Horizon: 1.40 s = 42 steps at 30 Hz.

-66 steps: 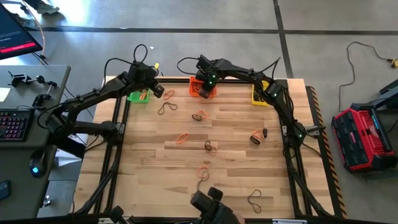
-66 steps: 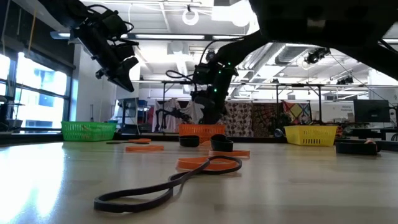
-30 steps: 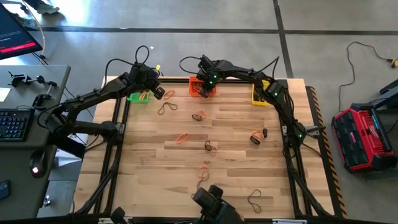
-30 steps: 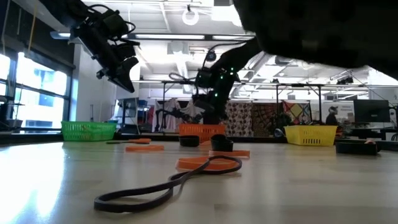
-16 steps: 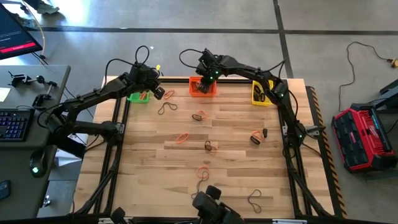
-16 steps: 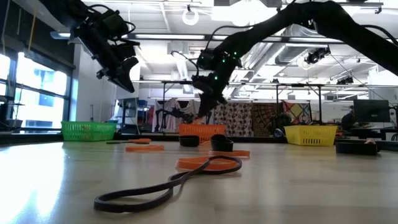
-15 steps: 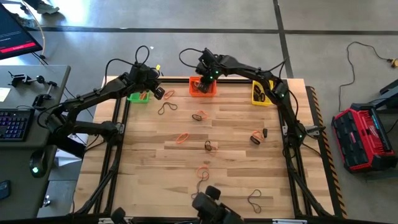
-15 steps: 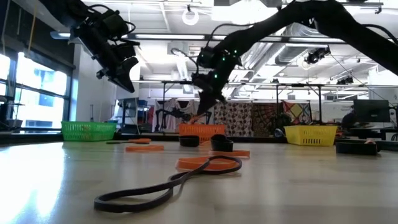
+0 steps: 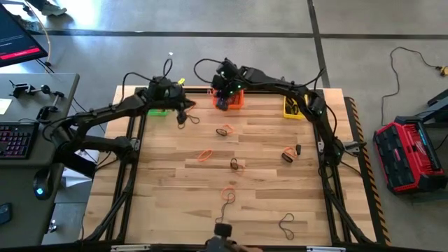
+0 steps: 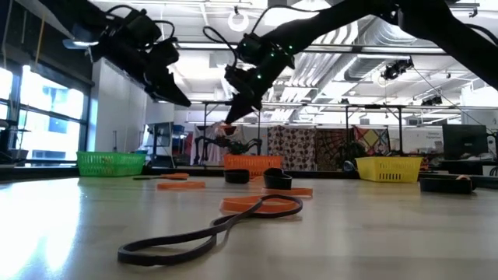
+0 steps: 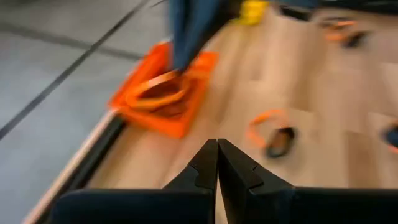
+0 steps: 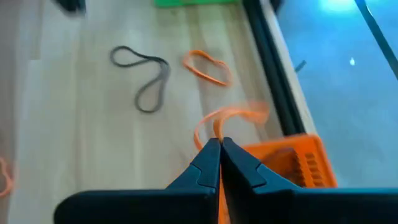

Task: Sort rubber bands into baskets
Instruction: Remove the orange rubber band from the orange basket to the green bin

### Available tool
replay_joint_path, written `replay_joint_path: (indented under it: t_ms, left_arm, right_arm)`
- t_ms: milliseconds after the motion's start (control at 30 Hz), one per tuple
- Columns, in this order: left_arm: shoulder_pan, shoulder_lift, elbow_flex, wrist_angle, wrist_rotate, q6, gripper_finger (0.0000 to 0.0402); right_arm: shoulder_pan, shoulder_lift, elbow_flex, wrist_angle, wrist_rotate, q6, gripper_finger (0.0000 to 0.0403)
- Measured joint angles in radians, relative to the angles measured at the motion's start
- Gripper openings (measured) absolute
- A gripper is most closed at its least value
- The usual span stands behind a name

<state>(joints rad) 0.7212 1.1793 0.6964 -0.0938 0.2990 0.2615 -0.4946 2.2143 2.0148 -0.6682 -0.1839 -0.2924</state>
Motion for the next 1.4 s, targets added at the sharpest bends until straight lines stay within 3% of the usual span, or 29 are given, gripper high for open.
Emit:
replay_joint_path:
  t_ms: [167,433,700,900,1100,1400]
  left_arm:
    - [-0.005,0.000,-0.096,0.169,0.074,-0.014,0.0001]
    - [-0.041,0.000,-0.111,0.198,0.063,0.016,0.0031]
    - [-0.167,0.000,-0.111,0.199,-0.163,0.134,0.0109]
    - [-0.218,0.000,-0.111,0.196,-0.242,0.178,0.0143]
    - [-0.232,0.000,-0.111,0.180,-0.282,0.221,0.0130]
    - [-0.232,0.000,-0.111,0.124,-0.282,0.244,0.0051]
  right_arm:
    - [0.043,-0.002,0.000,0.004,-0.002,-0.043,0.0000]
    - [0.112,-0.004,0.000,0.027,-0.004,-0.108,0.0000]
    - [0.150,-0.004,0.000,0.038,-0.004,-0.121,0.0000]
    - [0.164,-0.004,0.000,0.038,-0.004,-0.135,0.0000]
    - [0.171,-0.004,0.000,0.038,-0.004,-0.135,0.0000]
    - [0.171,-0.004,0.000,0.048,-0.012,-0.136,0.0000]
